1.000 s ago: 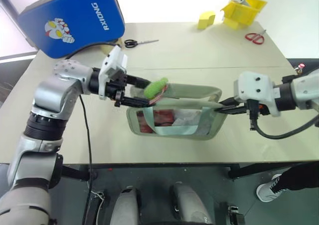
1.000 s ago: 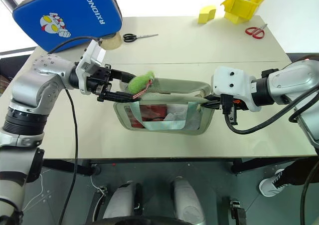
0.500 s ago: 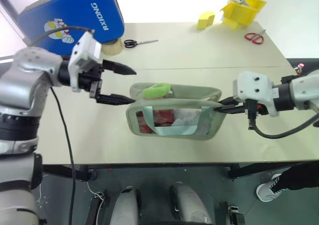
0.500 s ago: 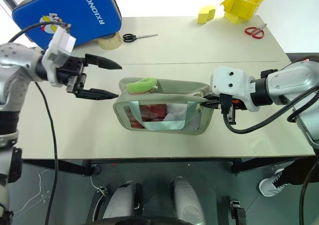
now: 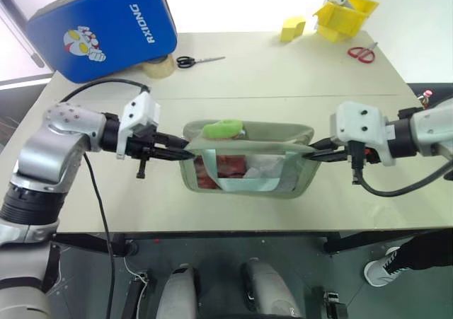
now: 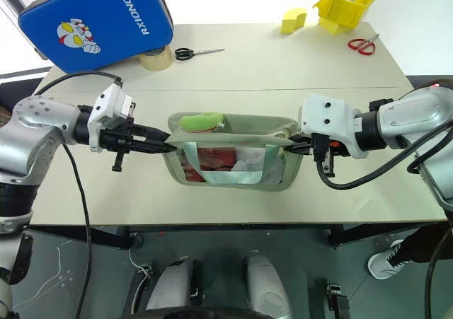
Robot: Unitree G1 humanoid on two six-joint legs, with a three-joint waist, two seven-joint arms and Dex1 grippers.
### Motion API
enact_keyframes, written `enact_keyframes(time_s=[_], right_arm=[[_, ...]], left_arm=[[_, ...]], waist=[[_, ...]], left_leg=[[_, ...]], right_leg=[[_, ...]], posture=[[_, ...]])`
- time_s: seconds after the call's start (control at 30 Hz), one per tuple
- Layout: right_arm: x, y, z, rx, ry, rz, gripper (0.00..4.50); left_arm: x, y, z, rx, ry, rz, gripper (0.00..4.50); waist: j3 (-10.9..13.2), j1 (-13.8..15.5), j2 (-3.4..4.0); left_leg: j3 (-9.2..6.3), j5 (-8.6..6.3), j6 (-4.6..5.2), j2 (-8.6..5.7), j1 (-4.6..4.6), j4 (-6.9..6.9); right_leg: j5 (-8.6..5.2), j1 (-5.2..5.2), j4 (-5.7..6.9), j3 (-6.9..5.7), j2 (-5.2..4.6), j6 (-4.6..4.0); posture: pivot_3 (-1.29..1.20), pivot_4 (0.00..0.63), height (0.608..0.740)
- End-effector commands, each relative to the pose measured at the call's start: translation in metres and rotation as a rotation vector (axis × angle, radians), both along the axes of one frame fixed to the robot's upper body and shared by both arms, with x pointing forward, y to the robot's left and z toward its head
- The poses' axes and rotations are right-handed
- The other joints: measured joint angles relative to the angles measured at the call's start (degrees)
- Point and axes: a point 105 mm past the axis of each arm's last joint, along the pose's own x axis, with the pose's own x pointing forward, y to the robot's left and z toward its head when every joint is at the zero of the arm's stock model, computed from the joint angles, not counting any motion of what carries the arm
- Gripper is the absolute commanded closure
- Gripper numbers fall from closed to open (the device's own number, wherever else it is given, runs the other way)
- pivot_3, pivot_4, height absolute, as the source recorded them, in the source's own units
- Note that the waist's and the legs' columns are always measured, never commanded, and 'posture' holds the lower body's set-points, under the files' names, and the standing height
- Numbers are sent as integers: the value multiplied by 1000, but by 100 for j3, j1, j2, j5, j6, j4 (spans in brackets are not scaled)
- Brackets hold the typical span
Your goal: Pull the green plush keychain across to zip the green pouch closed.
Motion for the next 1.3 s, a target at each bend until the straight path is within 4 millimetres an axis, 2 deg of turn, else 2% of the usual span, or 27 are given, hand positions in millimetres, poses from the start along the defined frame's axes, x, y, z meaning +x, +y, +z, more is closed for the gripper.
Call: enact_keyframes(time_s=[0.03,0.1,0.17,0.2,0.23,0.27,0.37,0.4,0.43,0.5,0.7,0.83,0.93,1.07,1.17,1.3], right_arm=[[-2,2,6,-2,-28,13,4500],[-4,2,5,-11,-23,24,4500],[-5,1,5,-15,-20,25,3695],[-6,0,7,-15,-20,26,3437],[-7,-2,12,-10,-28,31,2991],[-8,-3,17,2,-37,36,2352],[-9,-4,45,91,-103,67,952],[-10,1,58,135,-135,102,307],[-12,9,69,177,-158,144,36],[-11,29,80,235,-170,211,36],[16,82,73,250,-166,262,36],[10,109,59,224,-130,358,36],[16,118,52,204,-116,339,785],[18,120,51,204,-108,326,2838],[13,121,53,226,-87,336,4473],[13,107,63,300,-59,272,4473]], left_arm=[[-4,-1,5,1,-34,-14,4460],[-4,0,6,-5,-44,-7,4460],[-4,-1,7,-12,-50,-3,4500],[-4,-1,7,-13,-50,-5,4500],[-4,-1,7,-11,-51,-7,4500],[-4,-2,7,-8,-52,-9,4500],[-4,-2,4,-1,-53,-10,4500],[-3,-2,4,1,-54,-8,4500],[-3,-2,3,3,-55,-6,4500],[-3,-3,2,3,-53,-6,4500],[-3,-4,-1,-1,-48,3,4500],[-2,-4,1,0,-52,11,4500],[-2,-4,2,0,-54,14,4500],[-2,-5,2,3,-56,14,4500],[-2,-6,2,4,-58,16,4500],[-3,-6,1,3,-57,19,4500]], waist=[[0,3,0],[0,4,0],[0,3,0],[0,6,0],[0,8,0],[0,9,0],[0,10,0],[0,5,0],[1,-9,2],[0,-19,3],[-1,0,2],[-1,38,1],[-1,22,1],[-1,25,1],[-1,14,1],[-1,22,1]], left_leg=[[1,0,0,0,0,0],[1,0,0,0,0,0],[0,0,0,0,0,0],[1,0,0,0,0,0],[1,0,0,0,0,0],[1,0,0,0,0,0],[2,0,0,-1,0,0],[1,0,0,-1,0,0],[2,0,0,-1,0,0],[3,0,0,1,7,-1],[4,0,0,0,7,0],[-3,0,0,-1,-6,0],[-2,0,0,-1,-9,-1],[-5,0,0,-1,-8,0],[-4,0,0,-1,-7,0],[-5,0,0,-1,-8,0]], right_leg=[[0,0,0,0,0,0],[0,0,0,0,-1,0],[0,0,0,0,0,0],[0,0,0,0,0,0],[0,0,0,0,-1,0],[0,0,0,0,-1,0],[0,0,0,0,-1,0],[0,0,0,0,-2,0],[0,0,0,0,-2,0],[0,3,1,2,0,0],[0,6,1,2,-3,0],[0,-1,-3,-4,-6,0],[0,-4,-4,-4,-8,0],[0,-3,-3,-6,-8,0],[0,-3,-2,-6,-7,0],[0,-3,-2,-6,-7,0]], posture=[[0,150,737],[0,150,737],[0,150,737],[0,150,737],[0,150,737],[0,150,737],[0,150,737],[0,150,737],[0,150,737],[0,150,737],[0,150,737],[0,150,737],[0,150,737],[0,150,737],[0,150,737],[0,150,737]])
